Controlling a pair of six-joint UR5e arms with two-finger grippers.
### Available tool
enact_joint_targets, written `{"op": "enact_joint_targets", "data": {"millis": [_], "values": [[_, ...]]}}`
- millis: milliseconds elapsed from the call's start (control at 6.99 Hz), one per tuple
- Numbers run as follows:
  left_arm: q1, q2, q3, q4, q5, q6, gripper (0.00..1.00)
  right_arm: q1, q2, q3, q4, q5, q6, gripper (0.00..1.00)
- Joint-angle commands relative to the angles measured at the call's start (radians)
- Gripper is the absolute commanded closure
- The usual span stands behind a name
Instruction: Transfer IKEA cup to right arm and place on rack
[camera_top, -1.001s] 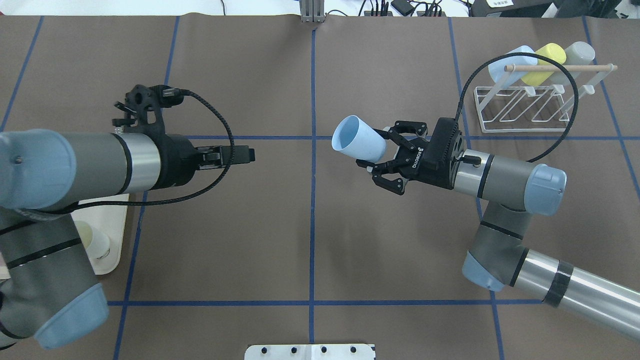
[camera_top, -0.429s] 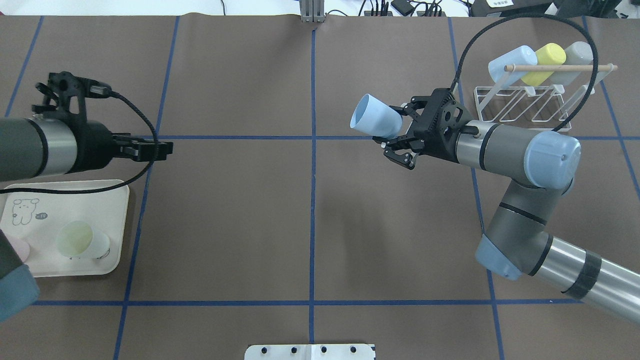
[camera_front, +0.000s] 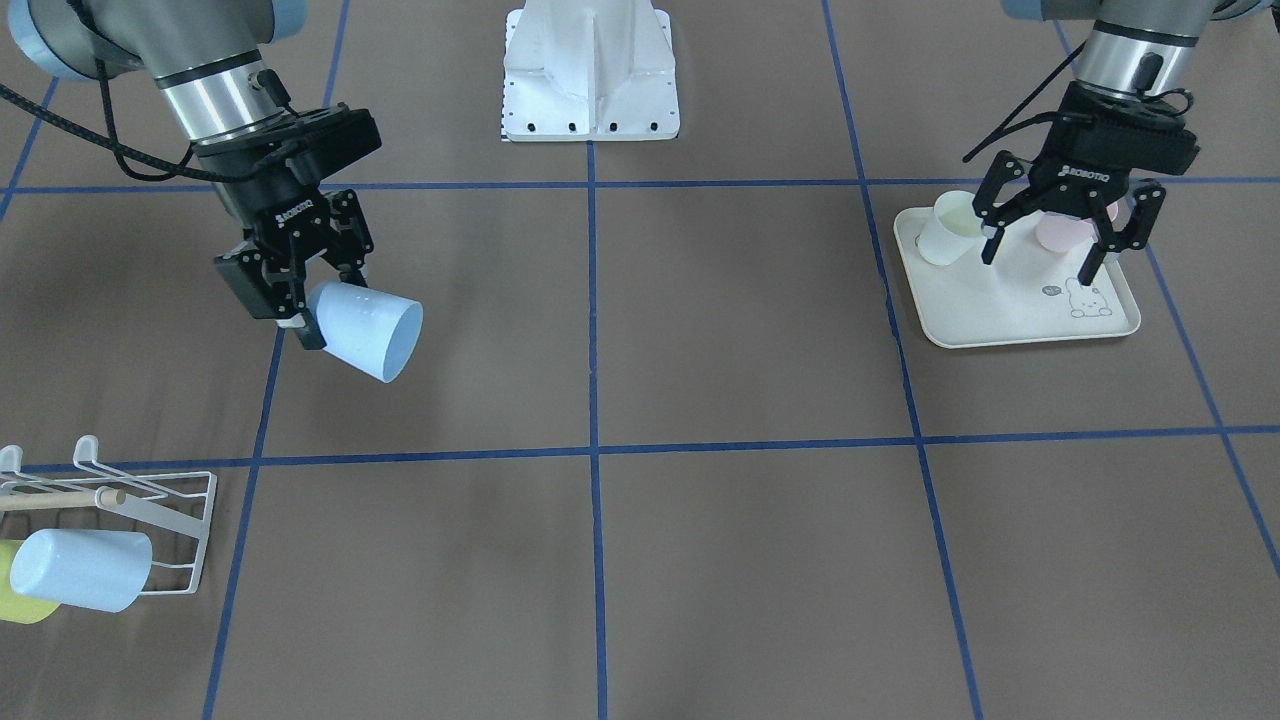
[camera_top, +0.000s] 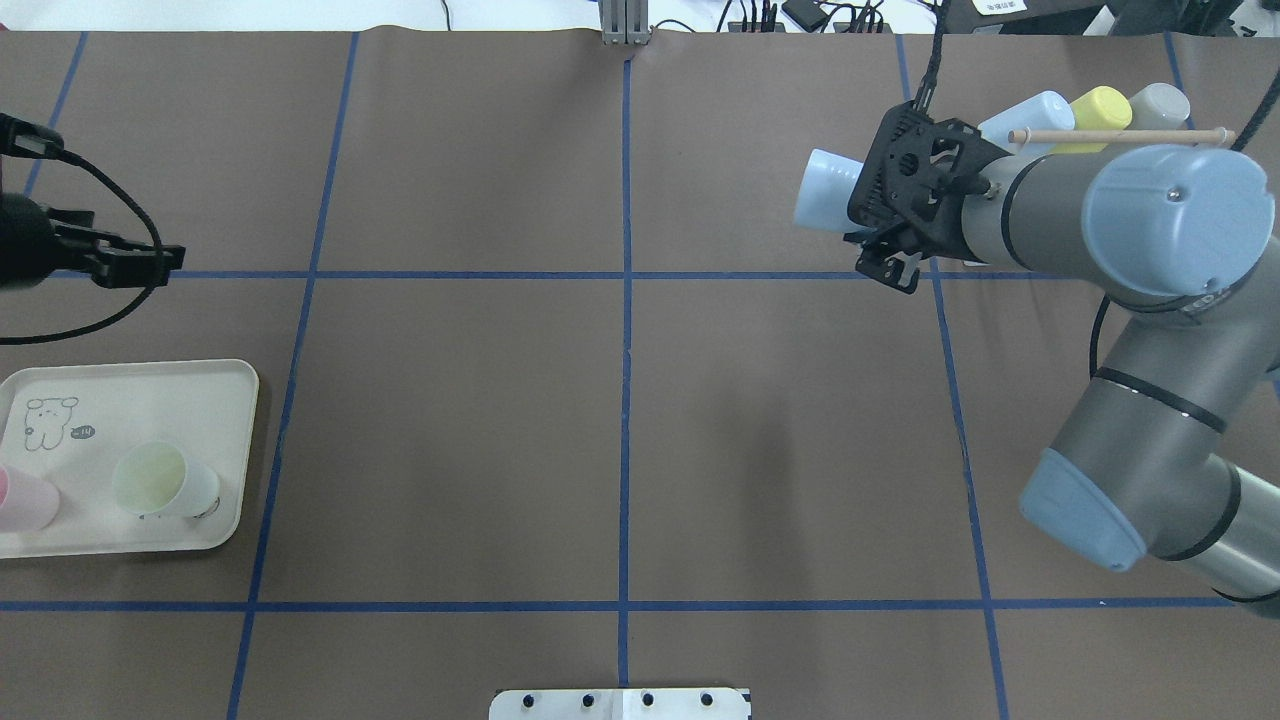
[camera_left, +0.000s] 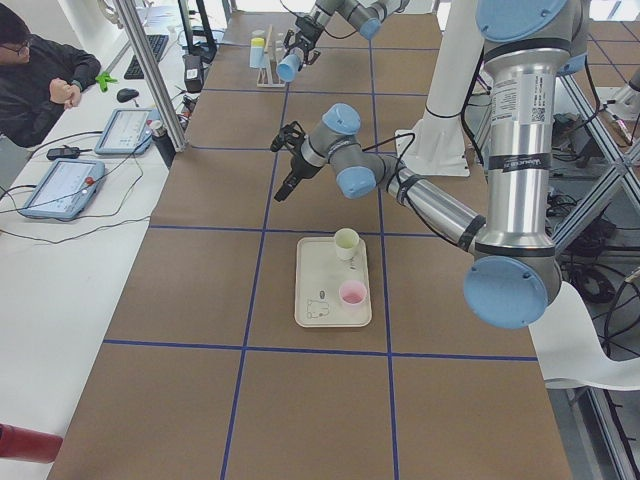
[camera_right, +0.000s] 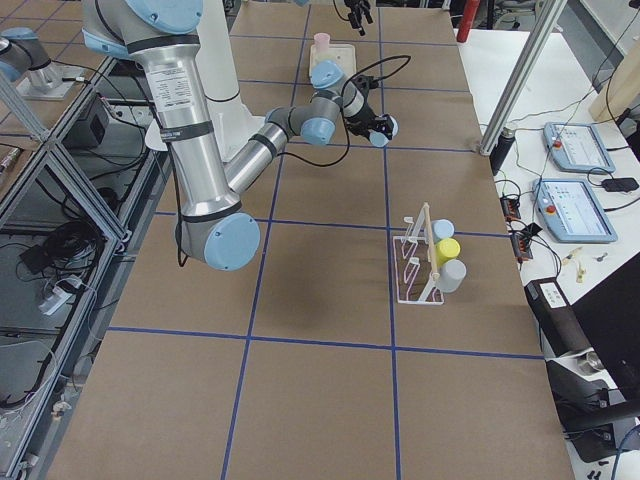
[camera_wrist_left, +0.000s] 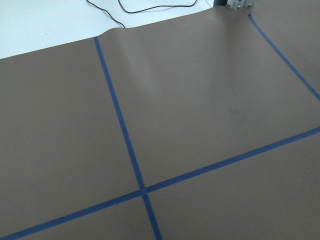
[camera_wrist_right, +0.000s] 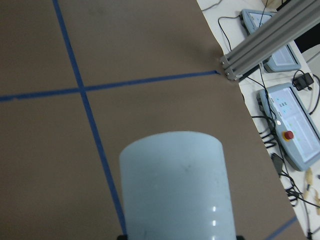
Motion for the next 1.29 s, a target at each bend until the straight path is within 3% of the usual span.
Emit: {"op": "enact_joint_targets", "data": {"millis": [0, 286, 429, 858, 1144], "values": [[-0.077, 0.049, 0.002, -0.005, -0.086, 0.110, 0.00, 0.055, -0.056, 0.059, -0.148, -0.169, -0.290, 1.00], [-0.077, 0.049, 0.002, -0.005, -0.086, 0.110, 0.00, 0.123, -0.080, 0.121, -0.346, -0.275, -0.617, 1.00], [-0.077, 0.048, 0.002, -0.005, -0.088, 0.110, 0.00, 0.129, -0.102, 0.124, -0.382, -0.332, -0.737, 1.00], [-0.077, 0.040, 0.002, -0.005, -0.088, 0.101, 0.00, 0.144, -0.178, 0.116, -0.382, -0.368, -0.799, 1.00], [-0.077, 0.041, 0.002, -0.005, -0.088, 0.099, 0.00, 0.143, -0.193, 0.109, -0.382, -0.421, -0.967, 1.00]]}}
